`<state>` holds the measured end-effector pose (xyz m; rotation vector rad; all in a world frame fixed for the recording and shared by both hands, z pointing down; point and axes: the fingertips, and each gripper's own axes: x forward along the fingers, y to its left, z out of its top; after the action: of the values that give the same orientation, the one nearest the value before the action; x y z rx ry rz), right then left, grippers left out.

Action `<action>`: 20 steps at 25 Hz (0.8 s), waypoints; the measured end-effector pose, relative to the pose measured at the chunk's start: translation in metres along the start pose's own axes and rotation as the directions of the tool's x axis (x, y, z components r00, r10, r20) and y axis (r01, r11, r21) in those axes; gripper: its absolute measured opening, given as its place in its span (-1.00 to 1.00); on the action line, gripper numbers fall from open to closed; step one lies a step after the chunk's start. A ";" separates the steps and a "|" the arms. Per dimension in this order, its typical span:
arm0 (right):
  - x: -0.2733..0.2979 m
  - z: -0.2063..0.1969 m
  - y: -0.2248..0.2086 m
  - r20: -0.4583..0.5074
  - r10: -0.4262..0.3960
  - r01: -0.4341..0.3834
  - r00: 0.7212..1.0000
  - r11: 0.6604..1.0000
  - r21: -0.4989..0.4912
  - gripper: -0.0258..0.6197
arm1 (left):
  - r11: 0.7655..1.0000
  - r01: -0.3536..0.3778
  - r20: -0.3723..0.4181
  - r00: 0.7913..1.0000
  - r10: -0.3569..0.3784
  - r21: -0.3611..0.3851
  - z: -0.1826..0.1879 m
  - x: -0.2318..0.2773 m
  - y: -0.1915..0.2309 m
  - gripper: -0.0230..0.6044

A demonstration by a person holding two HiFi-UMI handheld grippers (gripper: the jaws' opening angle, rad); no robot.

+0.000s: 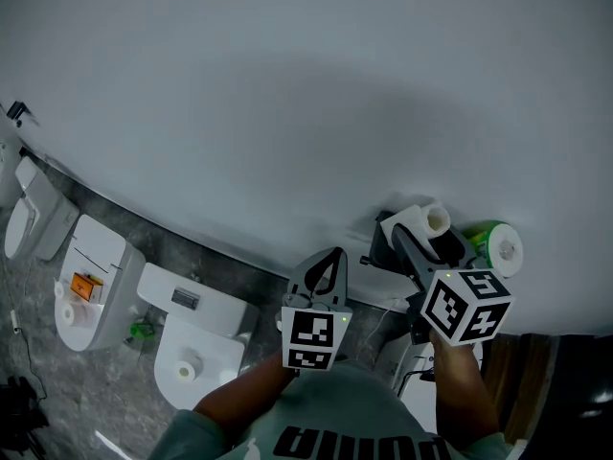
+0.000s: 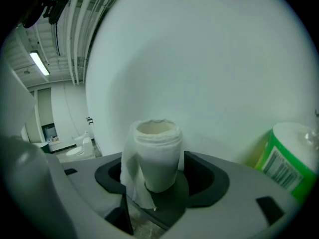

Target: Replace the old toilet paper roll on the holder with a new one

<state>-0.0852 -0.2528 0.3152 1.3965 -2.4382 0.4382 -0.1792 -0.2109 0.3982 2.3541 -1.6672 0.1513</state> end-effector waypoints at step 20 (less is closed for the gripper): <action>-0.009 0.015 0.003 0.026 -0.033 0.035 0.999 0.994 -0.099 -0.06 | 0.999 0.036 0.013 0.999 -0.037 0.035 0.003 -0.021 -0.025 -0.91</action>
<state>-0.0850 -0.2509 0.2978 1.4076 -2.4162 0.2896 -0.1627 -0.1844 0.3863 2.4146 -1.6392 0.1584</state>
